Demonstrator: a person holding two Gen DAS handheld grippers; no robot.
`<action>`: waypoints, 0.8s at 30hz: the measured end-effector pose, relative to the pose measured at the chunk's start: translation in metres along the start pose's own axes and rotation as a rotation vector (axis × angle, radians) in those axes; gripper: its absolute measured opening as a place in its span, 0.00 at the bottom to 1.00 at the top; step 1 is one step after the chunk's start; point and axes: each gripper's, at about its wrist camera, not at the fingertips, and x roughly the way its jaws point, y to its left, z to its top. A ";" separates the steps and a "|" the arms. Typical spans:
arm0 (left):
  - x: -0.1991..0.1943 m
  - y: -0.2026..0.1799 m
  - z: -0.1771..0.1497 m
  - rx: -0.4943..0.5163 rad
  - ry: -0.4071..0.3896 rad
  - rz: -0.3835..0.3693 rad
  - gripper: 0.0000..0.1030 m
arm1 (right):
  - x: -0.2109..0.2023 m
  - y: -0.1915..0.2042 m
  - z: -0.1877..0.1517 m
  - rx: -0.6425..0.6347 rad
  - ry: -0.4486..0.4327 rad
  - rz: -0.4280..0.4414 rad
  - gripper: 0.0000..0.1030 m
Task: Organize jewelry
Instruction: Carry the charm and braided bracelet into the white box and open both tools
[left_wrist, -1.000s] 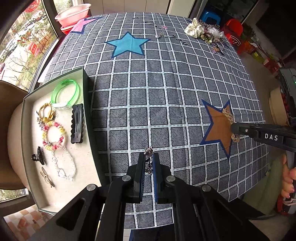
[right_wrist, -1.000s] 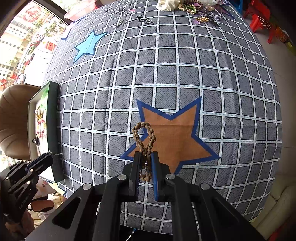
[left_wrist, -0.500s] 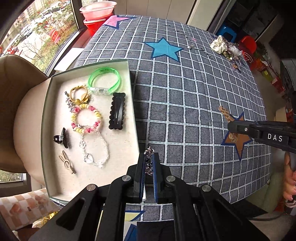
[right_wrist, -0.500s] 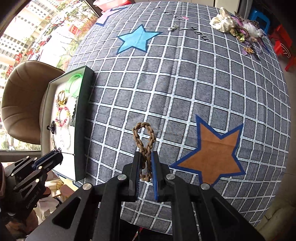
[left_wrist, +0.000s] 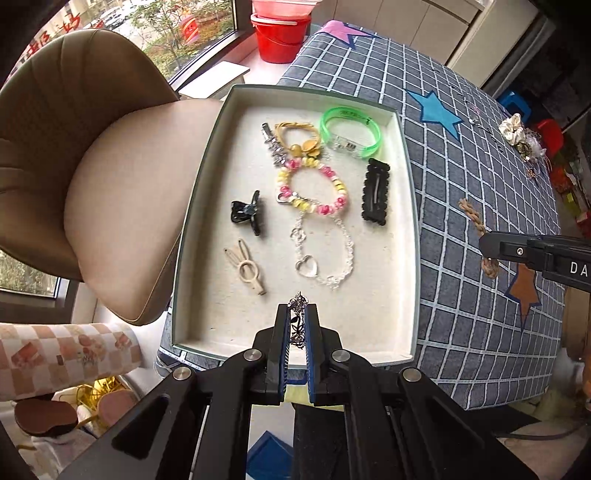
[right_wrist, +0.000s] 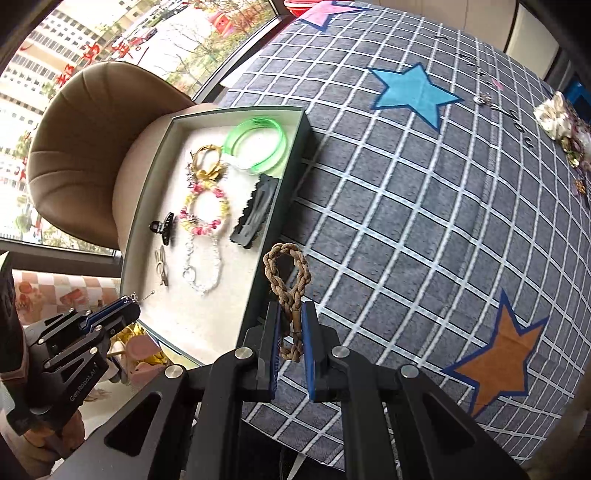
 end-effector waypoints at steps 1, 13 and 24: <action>0.002 0.005 -0.001 -0.009 0.005 0.003 0.14 | 0.003 0.007 0.001 -0.015 0.007 0.005 0.12; 0.035 0.023 -0.003 -0.053 0.053 -0.008 0.14 | 0.049 0.059 0.002 -0.118 0.108 0.020 0.12; 0.057 0.024 0.000 -0.066 0.080 -0.007 0.14 | 0.079 0.063 0.010 -0.129 0.155 -0.016 0.11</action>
